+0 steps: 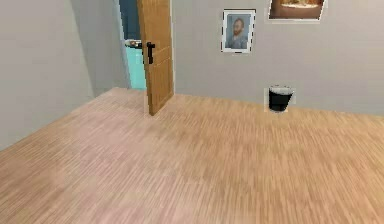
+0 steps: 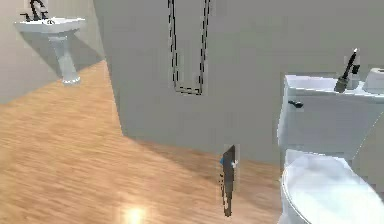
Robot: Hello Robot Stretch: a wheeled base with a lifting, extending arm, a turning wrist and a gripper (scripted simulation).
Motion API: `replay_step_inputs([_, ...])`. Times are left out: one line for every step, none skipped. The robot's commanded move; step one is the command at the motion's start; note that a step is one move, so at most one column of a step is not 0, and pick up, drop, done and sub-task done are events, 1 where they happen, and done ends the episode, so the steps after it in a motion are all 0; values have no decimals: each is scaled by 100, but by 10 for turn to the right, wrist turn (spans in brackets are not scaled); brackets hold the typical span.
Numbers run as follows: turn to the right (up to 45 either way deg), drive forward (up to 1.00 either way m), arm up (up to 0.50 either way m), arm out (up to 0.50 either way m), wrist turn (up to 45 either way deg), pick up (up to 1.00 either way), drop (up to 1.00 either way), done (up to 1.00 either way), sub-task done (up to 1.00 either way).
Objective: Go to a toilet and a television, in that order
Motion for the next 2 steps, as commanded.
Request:
replay_step_inputs([-180, 0, 0, 0, 0, 0, 0, 0, 0])
replay_step_inputs([-30, 0, 0, 0, 0, 0, 0, 0, 0])
